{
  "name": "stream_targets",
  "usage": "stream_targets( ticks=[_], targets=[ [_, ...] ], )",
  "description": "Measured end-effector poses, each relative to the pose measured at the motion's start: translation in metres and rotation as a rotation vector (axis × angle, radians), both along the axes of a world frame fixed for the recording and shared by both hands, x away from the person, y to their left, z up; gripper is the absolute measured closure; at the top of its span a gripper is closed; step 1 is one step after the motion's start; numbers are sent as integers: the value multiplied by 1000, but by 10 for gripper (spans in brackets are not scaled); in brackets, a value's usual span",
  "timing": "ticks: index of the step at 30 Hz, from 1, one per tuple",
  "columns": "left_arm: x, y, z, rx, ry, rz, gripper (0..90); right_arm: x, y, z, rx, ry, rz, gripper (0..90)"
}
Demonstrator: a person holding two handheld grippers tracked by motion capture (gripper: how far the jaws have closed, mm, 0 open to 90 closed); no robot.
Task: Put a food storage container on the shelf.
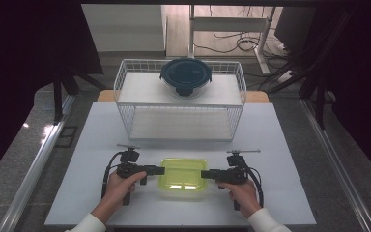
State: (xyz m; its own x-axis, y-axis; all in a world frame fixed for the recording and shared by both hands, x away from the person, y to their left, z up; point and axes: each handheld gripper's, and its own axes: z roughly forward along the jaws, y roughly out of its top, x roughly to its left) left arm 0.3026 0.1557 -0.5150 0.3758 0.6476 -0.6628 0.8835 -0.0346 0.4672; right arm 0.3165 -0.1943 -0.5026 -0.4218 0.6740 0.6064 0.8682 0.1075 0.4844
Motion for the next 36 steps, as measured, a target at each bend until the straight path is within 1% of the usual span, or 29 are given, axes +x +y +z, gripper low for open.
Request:
stream_targets(
  ticks=[4, 7, 8, 10, 11, 12, 13, 14, 15, 16, 18, 22, 25, 29, 31, 36],
  targets=[
    [1, -1, -4, -25, 29, -7, 469, 0, 1, -5, 1, 17, 5, 525],
    [2, -1, -6, -43, 50, -14, 537, 0, 1, -7, 23, 45, 0, 581],
    [2, -1, -7, -52, 56, -19, 561, 1, 0, -9, 31, 48, 2, 601],
    [1, -2, -7, -78, 76, -42, 643, 1, -1, -10, 59, 73, 10, 660],
    [0, -4, -7, -67, 75, -41, 664, 1, 0, -11, 74, 86, 8, 663],
    [-1, -4, -6, -46, 70, -37, 685, 0, 1, -11, 57, 84, 1, 694],
    [-1, -4, -7, -40, 73, -32, 708, 0, 1, -10, 54, 80, 1, 707],
    [-1, -3, -7, -52, 79, -22, 730, 0, 0, -10, 66, 93, -5, 720],
    [-1, -2, -7, -66, 84, -15, 741, -1, -1, -9, 72, 95, -8, 726],
    [-1, -1, -7, -69, 83, -16, 751, -1, -1, -9, 70, 85, -4, 730],
    [-2, 1, -6, -78, 77, -10, 763, -3, 0, -7, 70, 83, -2, 736],
    [-5, 1, -3, -88, 56, -20, 770, -4, 0, -4, 67, 66, -7, 759],
    [-8, 1, 1, -100, 34, -21, 777, -5, -1, 0, 64, 35, -8, 773],
    [-11, 1, 6, -94, -1, -19, 783, -8, 0, 8, 45, -17, 5, 777],
    [-13, 2, 9, -99, -15, -20, 787, -10, 0, 14, 37, -46, 13, 778],
    [-18, 3, 17, -117, -43, -15, 789, -14, 0, 25, 42, -90, 30, 778]
  ],
)
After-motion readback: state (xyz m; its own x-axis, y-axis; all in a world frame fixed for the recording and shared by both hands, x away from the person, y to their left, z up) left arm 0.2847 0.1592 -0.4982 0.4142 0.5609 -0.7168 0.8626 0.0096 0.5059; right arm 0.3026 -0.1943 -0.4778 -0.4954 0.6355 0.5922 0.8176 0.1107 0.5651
